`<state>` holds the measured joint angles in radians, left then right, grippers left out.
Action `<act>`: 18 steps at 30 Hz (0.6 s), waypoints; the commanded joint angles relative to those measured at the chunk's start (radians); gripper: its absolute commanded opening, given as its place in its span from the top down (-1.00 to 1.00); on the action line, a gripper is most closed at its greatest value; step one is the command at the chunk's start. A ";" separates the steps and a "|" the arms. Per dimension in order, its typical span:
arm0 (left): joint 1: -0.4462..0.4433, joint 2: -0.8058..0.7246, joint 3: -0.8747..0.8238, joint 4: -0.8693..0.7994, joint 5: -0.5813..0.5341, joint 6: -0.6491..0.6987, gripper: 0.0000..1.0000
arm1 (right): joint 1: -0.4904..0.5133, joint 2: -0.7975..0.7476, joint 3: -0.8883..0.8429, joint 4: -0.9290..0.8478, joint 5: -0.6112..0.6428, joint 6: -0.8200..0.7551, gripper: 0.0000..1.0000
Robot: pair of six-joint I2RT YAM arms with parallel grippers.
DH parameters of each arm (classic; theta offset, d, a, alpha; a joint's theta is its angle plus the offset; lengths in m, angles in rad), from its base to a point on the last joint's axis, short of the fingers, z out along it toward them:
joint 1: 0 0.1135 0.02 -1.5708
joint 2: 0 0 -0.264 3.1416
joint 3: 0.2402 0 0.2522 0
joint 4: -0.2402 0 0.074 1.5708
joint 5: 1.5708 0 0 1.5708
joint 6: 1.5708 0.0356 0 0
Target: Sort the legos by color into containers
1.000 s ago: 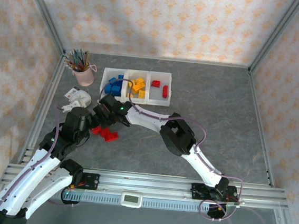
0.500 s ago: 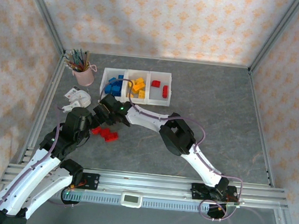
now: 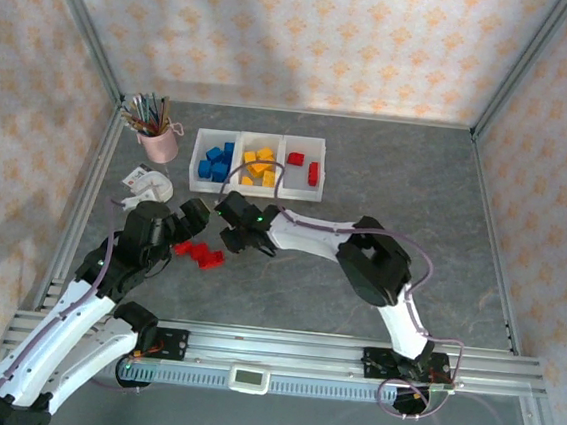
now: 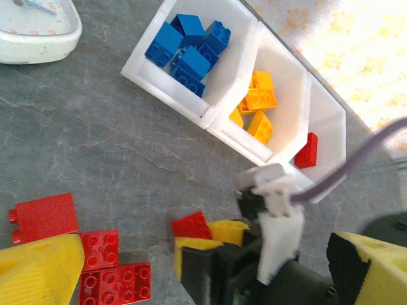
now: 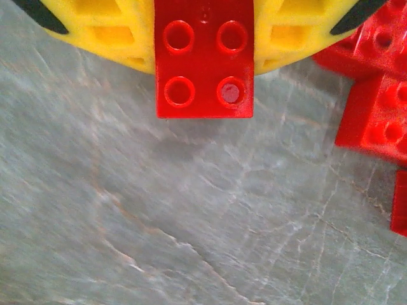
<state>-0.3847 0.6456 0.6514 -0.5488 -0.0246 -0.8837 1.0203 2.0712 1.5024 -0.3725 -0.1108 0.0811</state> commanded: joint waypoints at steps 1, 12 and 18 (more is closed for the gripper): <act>0.000 0.029 0.017 0.067 0.078 0.034 -0.98 | -0.038 -0.141 -0.077 0.042 0.064 0.090 0.49; -0.045 0.203 -0.006 0.314 0.185 0.017 -0.98 | -0.292 -0.252 -0.095 0.035 0.105 0.163 0.48; -0.102 0.301 -0.004 0.434 0.175 -0.011 -0.98 | -0.371 -0.118 0.036 0.048 0.161 0.134 0.49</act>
<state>-0.4702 0.9253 0.6510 -0.2298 0.1341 -0.8715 0.6613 1.8923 1.4780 -0.3405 -0.0006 0.2207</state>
